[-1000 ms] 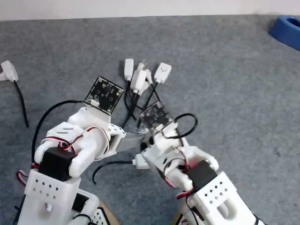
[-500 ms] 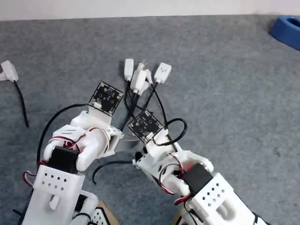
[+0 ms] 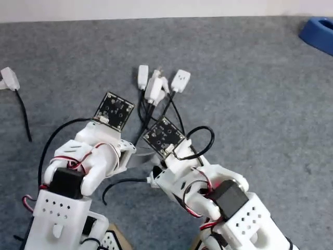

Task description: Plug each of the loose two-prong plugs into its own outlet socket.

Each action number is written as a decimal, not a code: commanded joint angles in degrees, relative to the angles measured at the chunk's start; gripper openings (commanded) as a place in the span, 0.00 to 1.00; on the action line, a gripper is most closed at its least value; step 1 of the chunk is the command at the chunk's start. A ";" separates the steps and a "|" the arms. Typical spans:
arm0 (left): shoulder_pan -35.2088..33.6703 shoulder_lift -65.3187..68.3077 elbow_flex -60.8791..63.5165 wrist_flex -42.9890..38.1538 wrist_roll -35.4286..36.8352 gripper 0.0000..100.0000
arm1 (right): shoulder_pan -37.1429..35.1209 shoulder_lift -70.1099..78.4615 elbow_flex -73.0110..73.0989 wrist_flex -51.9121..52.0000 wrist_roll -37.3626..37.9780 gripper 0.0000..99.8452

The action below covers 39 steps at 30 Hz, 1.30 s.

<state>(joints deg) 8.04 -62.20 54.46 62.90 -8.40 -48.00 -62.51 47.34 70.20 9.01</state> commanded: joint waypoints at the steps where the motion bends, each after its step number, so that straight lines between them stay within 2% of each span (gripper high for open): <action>1: -0.92 0.75 0.57 -1.23 -0.62 0.41 | 0.75 -1.19 -4.53 0.22 0.62 0.01; 11: -0.92 0.75 0.57 -1.23 -0.62 0.41 | 4.00 2.24 -7.78 1.45 3.52 0.01; 18: -1.63 0.31 0.40 -1.32 -0.53 0.41 | 5.05 6.11 -5.41 3.03 9.32 0.01; 20: -5.14 0.31 -0.48 -1.49 -0.53 0.41 | 4.09 6.99 -2.59 3.03 9.41 0.01; 22: -10.42 0.75 -2.51 -2.29 -0.09 0.41 | -0.48 8.31 0.92 2.68 10.20 0.01; 25: -19.56 0.75 -4.35 -3.34 5.19 0.41 | -8.84 12.00 5.85 3.12 15.65 0.01; 27: -24.13 0.75 -5.05 -3.87 6.15 0.41 | -11.74 14.81 8.31 3.03 20.31 0.01; 33: -25.19 0.84 -4.53 -4.04 6.15 0.41 | -12.26 19.56 5.76 2.51 25.05 0.05; 37: -26.95 0.84 -4.79 -4.13 6.07 0.41 | -12.53 20.79 5.85 -2.15 24.53 0.05; 39: -28.62 0.84 -4.62 -5.63 6.07 0.41 | -12.62 20.88 6.20 -6.11 21.45 0.06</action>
<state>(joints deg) -17.71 -61.41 51.91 60.09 -2.86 -59.87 -41.76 55.52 68.79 32.84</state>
